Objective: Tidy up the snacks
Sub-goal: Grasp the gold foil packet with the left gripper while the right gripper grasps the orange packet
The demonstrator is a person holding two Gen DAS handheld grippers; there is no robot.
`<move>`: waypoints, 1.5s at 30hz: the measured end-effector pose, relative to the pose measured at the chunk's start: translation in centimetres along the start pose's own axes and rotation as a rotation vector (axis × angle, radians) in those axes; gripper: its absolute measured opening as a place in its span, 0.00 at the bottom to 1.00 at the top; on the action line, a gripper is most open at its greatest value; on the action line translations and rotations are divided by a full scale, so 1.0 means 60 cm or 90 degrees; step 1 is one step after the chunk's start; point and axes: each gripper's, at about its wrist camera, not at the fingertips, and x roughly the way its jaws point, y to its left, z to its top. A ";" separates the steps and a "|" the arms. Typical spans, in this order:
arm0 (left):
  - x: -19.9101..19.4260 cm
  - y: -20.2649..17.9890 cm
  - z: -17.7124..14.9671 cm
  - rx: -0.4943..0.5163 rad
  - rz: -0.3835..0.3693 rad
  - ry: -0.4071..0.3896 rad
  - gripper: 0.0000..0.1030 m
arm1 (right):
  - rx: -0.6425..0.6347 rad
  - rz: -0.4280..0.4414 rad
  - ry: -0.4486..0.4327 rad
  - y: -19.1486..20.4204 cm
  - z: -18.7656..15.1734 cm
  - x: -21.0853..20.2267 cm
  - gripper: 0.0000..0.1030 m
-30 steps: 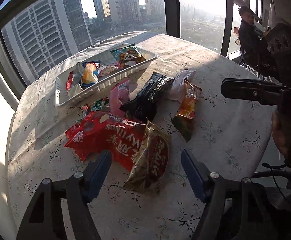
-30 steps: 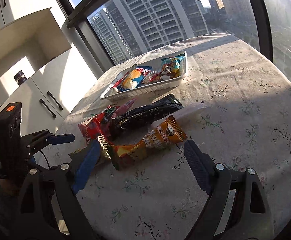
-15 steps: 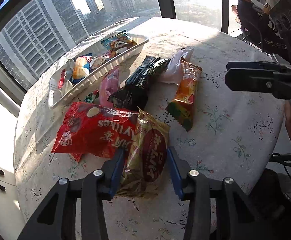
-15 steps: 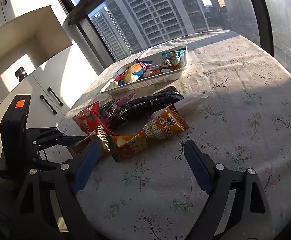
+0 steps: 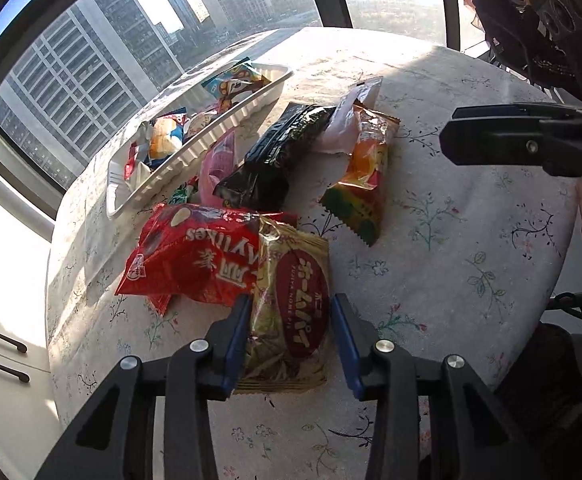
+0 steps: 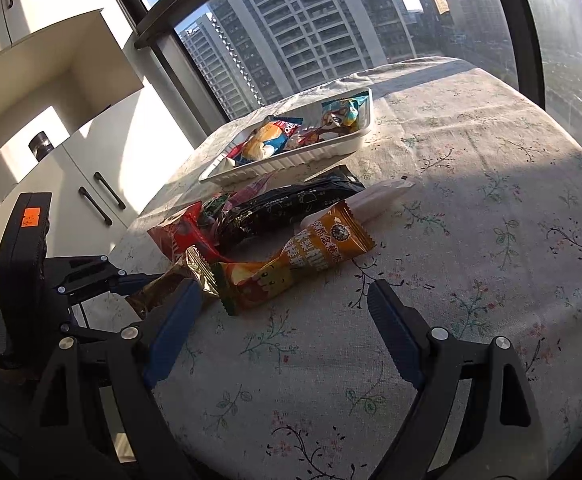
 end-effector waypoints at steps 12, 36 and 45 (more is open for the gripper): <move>0.006 0.009 -0.003 -0.033 -0.040 -0.004 0.29 | 0.005 -0.002 0.016 -0.003 -0.008 0.009 0.82; -0.033 0.101 -0.089 -0.231 -0.168 -0.056 0.22 | 0.071 0.031 0.083 0.000 0.006 0.065 0.82; -0.028 0.129 -0.126 -0.284 -0.183 -0.068 0.22 | 0.024 -0.081 0.124 0.044 0.059 0.141 0.82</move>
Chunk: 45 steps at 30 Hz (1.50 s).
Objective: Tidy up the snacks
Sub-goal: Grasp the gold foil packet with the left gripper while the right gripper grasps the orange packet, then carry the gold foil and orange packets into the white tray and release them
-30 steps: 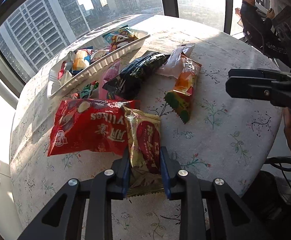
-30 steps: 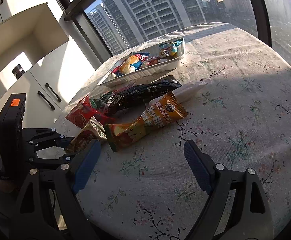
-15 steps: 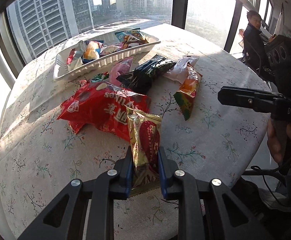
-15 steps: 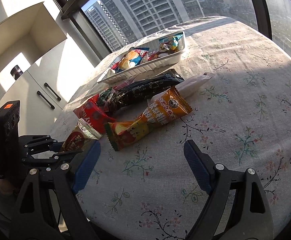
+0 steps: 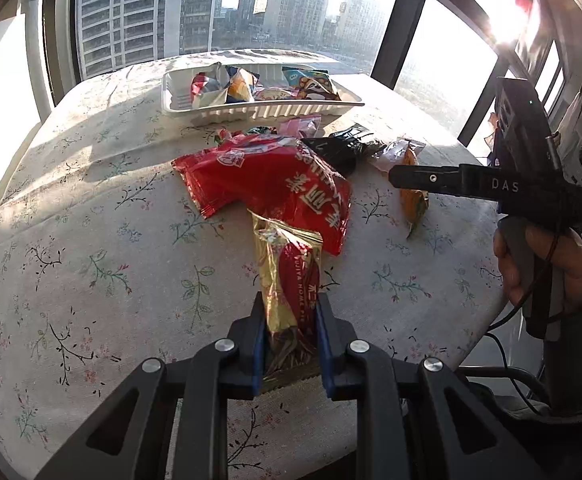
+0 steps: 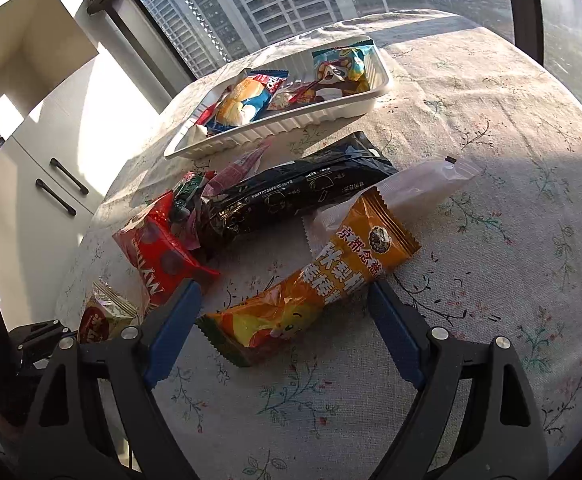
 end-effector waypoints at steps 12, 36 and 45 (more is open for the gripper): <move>0.002 0.007 -0.006 -0.011 -0.021 -0.009 0.22 | -0.102 -0.116 0.008 0.033 0.005 0.024 0.54; 0.000 0.014 -0.013 -0.038 -0.034 -0.019 0.22 | -0.135 -0.038 0.013 0.054 -0.045 -0.015 0.13; -0.034 0.041 0.025 -0.060 -0.030 -0.058 0.22 | -0.102 -0.022 -0.046 0.016 -0.026 -0.083 0.13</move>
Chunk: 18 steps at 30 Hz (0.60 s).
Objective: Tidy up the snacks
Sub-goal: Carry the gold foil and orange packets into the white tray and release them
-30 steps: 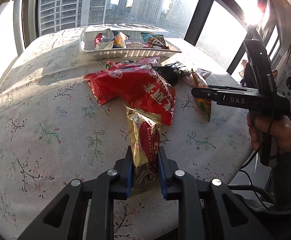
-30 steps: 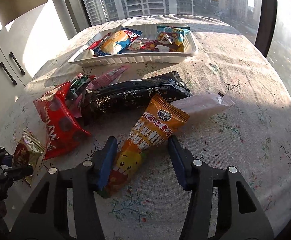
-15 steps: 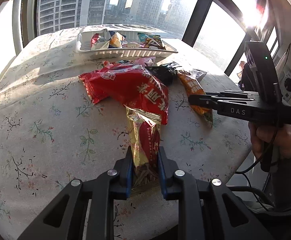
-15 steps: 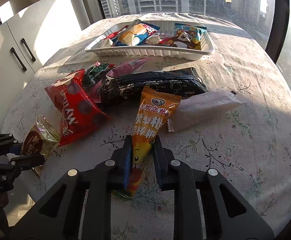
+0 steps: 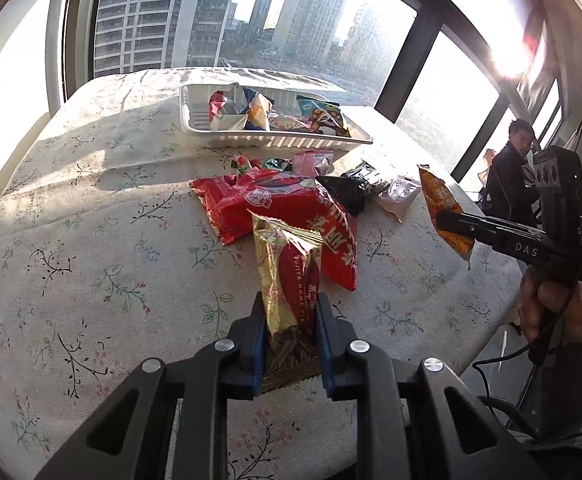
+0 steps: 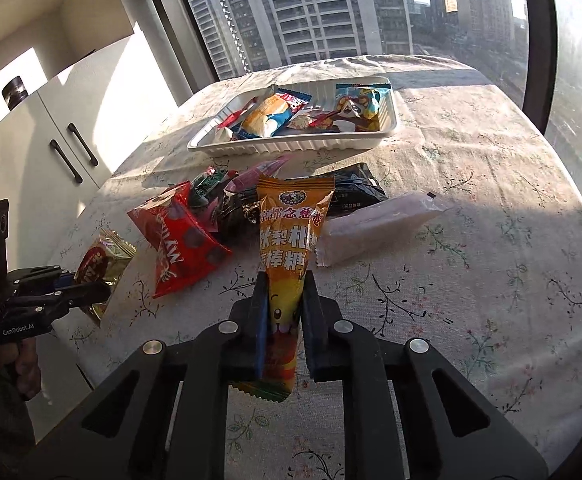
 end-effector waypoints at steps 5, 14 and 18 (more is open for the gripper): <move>-0.015 0.028 0.069 0.004 0.033 -0.038 0.22 | 0.033 -0.028 -0.033 -0.068 0.041 -0.028 0.13; 0.032 0.067 0.239 0.012 0.057 -0.065 0.22 | 0.031 -0.013 -0.087 -0.121 0.190 -0.018 0.13; 0.082 0.072 0.303 0.016 0.072 -0.054 0.22 | 0.002 0.012 -0.083 -0.094 0.264 0.026 0.13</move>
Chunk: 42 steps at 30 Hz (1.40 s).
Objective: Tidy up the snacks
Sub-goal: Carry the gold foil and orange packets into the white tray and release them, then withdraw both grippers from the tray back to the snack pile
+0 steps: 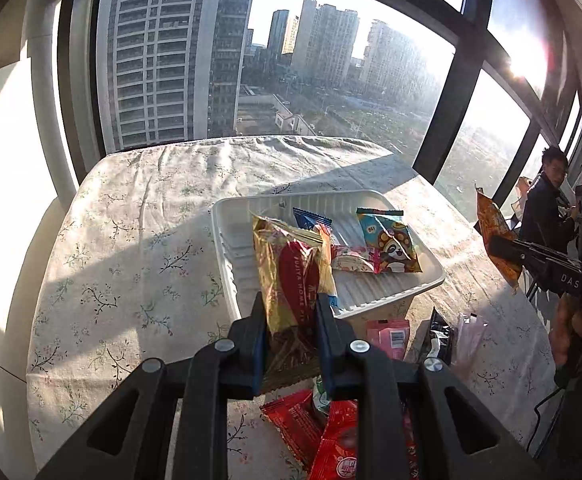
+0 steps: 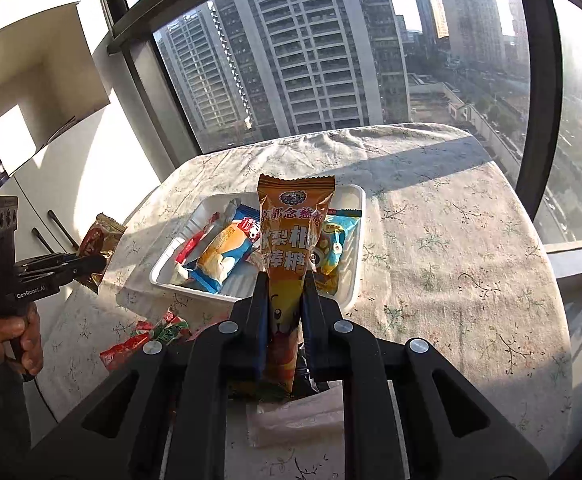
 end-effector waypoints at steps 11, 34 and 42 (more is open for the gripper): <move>0.158 -0.021 0.064 0.029 0.032 0.066 0.22 | -0.055 0.005 0.072 0.060 0.071 0.192 0.13; 0.164 -0.019 0.061 0.019 0.071 0.058 0.66 | -0.041 -0.015 0.128 0.027 0.058 0.317 0.59; 0.023 -0.035 -0.003 -0.008 0.085 -0.012 0.90 | -0.063 -0.005 0.052 0.045 0.054 0.197 0.64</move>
